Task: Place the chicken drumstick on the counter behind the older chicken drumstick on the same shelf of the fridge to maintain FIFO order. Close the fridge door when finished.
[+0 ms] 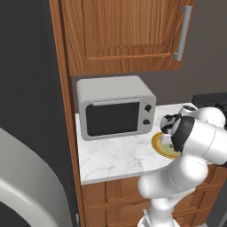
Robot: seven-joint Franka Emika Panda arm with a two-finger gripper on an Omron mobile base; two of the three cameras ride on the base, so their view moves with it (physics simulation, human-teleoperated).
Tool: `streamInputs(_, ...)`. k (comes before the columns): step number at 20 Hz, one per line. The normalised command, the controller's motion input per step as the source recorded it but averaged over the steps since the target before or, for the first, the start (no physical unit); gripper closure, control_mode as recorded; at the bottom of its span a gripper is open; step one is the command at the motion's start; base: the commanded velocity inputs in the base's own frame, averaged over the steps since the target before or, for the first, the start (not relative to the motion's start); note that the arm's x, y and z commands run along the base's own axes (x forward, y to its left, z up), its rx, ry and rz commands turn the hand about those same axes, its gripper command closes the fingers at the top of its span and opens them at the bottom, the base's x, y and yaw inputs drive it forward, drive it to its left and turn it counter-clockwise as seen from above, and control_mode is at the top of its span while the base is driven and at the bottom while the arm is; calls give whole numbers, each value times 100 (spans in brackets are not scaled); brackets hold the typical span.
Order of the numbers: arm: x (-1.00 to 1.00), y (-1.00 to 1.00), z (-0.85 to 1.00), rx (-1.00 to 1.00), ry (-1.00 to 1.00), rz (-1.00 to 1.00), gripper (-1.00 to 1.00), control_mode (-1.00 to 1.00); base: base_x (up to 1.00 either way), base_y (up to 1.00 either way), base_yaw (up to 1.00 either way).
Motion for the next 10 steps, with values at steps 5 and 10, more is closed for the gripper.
streamInputs(5,-53,0,44,0,-16,0,100,-100,0,0,0)
streamInputs(10,-58,-2,84,0,-12,0,100,-100,0,0,0)
